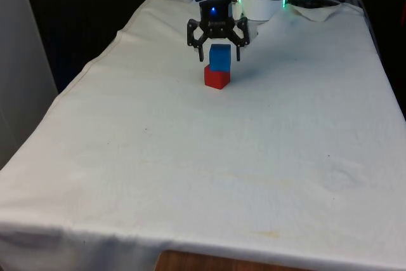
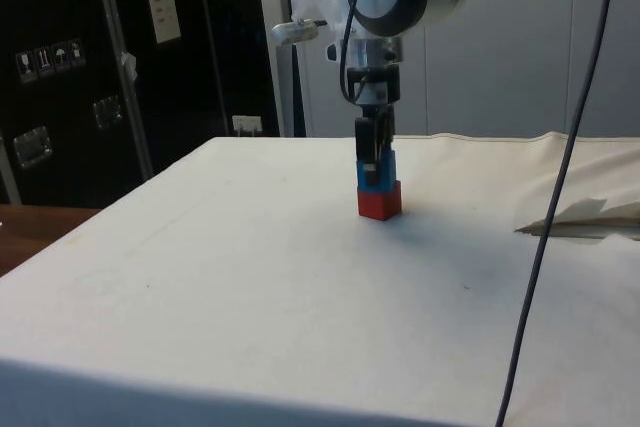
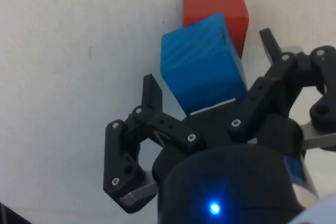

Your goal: Stack the two cubes.

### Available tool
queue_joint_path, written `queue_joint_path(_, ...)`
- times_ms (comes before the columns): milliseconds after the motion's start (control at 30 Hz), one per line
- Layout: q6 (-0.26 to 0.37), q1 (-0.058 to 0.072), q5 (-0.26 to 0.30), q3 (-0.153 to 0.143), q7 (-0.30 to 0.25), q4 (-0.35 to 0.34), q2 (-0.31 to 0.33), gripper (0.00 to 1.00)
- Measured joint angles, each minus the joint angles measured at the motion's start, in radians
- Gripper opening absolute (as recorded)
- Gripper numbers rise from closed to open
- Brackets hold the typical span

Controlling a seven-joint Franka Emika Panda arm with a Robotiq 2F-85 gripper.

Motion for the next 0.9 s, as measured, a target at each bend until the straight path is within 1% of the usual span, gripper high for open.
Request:
queue_joint_path(100,-0.003,0.000,0.000,0.000,0.000,0.008,-0.005,1.00)
queue_joint_path(167,-0.023,0.002,0.000,0.000,0.001,0.020,-0.019,1.00)
queue_joint_path(233,-0.023,0.002,0.000,0.000,0.001,0.020,-0.019,1.00)
queue_joint_path(300,-0.049,0.002,0.000,0.001,0.003,0.032,-0.034,1.00)
queue_joint_path(400,-0.066,0.003,0.000,0.004,0.006,0.046,-0.043,1.00)
queue_joint_path(533,-0.084,0.004,0.000,0.006,0.009,0.067,-0.043,1.00)
queue_joint_path(667,-0.119,0.007,0.000,0.012,0.015,0.107,-0.043,1.00)
queue_joint_path(900,-0.153,0.010,0.000,0.022,0.021,0.158,-0.034,1.00)
